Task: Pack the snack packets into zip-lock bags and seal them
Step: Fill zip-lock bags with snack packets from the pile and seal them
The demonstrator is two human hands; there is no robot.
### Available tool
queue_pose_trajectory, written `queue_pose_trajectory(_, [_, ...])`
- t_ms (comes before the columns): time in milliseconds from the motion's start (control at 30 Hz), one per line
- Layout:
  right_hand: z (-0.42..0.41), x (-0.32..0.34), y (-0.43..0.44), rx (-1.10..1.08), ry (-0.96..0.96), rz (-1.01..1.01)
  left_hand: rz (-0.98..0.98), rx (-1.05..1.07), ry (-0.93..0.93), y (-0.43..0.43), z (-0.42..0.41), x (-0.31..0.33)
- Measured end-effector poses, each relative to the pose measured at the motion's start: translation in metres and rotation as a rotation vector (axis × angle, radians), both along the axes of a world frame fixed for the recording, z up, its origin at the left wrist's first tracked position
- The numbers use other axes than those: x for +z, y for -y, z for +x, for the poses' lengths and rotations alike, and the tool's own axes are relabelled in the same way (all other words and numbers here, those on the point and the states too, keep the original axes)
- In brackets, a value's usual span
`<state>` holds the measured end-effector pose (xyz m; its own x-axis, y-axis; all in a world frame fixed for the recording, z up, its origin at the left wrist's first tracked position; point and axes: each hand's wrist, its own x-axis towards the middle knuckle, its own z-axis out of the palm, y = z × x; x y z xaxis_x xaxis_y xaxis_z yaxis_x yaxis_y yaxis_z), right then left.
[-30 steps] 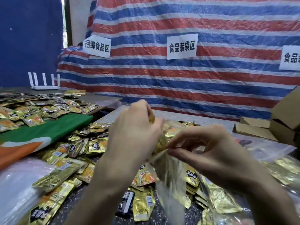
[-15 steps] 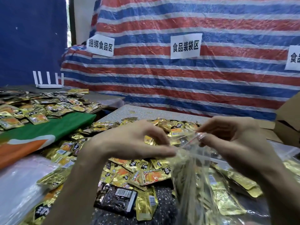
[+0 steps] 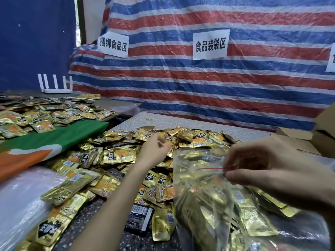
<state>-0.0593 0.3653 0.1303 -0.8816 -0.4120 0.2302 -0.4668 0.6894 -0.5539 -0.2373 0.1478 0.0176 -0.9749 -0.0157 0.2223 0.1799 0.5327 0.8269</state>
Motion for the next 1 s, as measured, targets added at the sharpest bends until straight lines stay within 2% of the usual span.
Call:
queue_pose_trajectory(100, [-0.002, -0.002, 0.005, 0.035, -0.015, 0.014, 0.255, 0.182, 0.308, -0.007, -0.029, -0.041])
queue_pose_trajectory(167, [-0.004, -0.002, 0.007, 0.056, -0.013, 0.03, 0.463, 0.28, 0.399, -0.009, -0.038, -0.053])
queue_pose_trajectory(267, [-0.006, -0.002, 0.008, 0.072, -0.02, 0.033, 0.58, 0.378, 0.338, -0.013, -0.049, -0.059])
queue_pose_trajectory(433, [-0.009, -0.002, 0.008, 0.097, -0.027, 0.022, 0.668, 0.379, 0.314, -0.02, -0.053, -0.059])
queue_pose_trajectory(533, [-0.008, -0.001, 0.008, 0.088, -0.034, 0.02, 0.796, 0.324, 0.342, -0.017, -0.046, -0.05])
queue_pose_trajectory(633, [-0.007, -0.002, 0.008, 0.073, -0.041, 0.011, 0.886, 0.493, 0.223, -0.013, -0.04, -0.042])
queue_pose_trajectory(733, [-0.006, 0.0, 0.009, 0.05, -0.036, 0.015, 0.969, 0.505, 0.193, -0.01, -0.034, -0.039])
queue_pose_trajectory(867, [-0.004, 0.001, 0.009, 0.021, -0.013, 0.028, 0.937, 0.505, 0.222, 0.002, -0.034, -0.04])
queue_pose_trajectory(1000, [-0.003, 0.002, 0.009, 0.011, -0.001, 0.029, 0.813, 0.471, 0.045, 0.008, -0.026, -0.012])
